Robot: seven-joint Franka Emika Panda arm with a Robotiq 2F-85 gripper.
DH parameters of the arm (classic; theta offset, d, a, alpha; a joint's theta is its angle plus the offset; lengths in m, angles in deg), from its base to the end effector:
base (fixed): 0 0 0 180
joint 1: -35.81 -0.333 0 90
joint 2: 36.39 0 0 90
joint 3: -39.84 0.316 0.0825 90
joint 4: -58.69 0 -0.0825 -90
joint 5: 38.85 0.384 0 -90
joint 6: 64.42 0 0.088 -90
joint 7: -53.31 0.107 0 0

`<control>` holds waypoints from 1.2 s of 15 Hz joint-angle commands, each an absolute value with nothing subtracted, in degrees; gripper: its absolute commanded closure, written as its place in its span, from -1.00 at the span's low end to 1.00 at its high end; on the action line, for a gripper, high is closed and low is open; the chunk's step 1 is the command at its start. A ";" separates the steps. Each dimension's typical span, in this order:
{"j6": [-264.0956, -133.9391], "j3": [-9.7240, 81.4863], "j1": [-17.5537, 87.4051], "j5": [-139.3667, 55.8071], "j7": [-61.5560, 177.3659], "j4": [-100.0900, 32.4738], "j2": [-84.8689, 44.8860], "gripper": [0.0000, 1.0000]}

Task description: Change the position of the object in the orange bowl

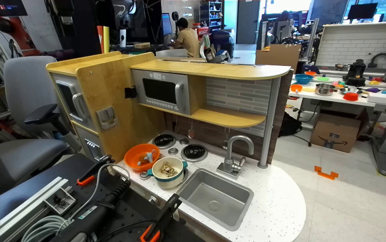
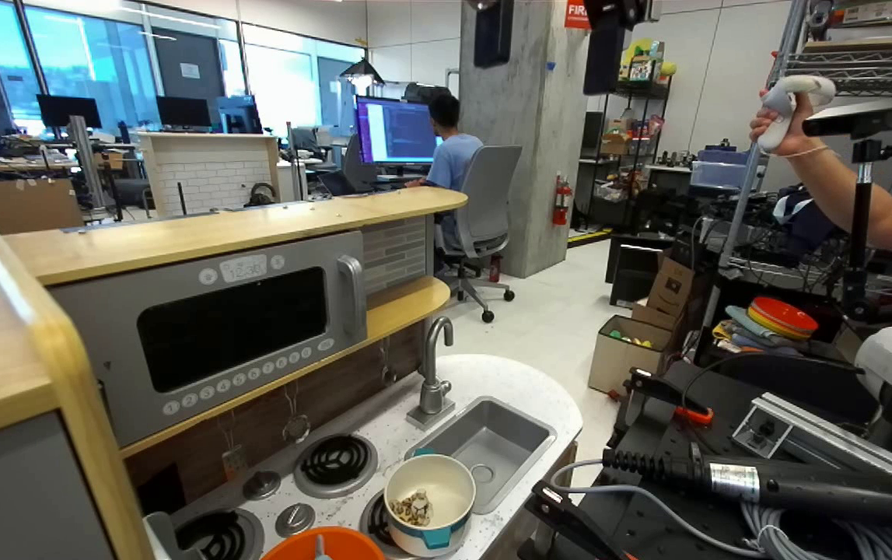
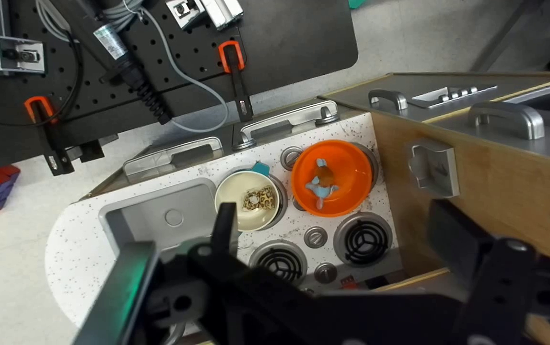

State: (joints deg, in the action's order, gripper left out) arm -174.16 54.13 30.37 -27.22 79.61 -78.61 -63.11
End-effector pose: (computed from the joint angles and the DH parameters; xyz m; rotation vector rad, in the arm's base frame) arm 0.3787 0.1574 0.4801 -3.0589 0.3268 0.0789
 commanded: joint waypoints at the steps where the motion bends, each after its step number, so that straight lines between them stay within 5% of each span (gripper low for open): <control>1: -175.53 53.86 29.99 -27.74 78.95 -78.82 -63.21 -1.00; 11: -216.80 59.54 29.17 -38.36 76.37 -93.74 -46.97 -1.00; 18: -227.77 56.63 30.50 -49.78 77.32 -90.58 -27.76 -1.00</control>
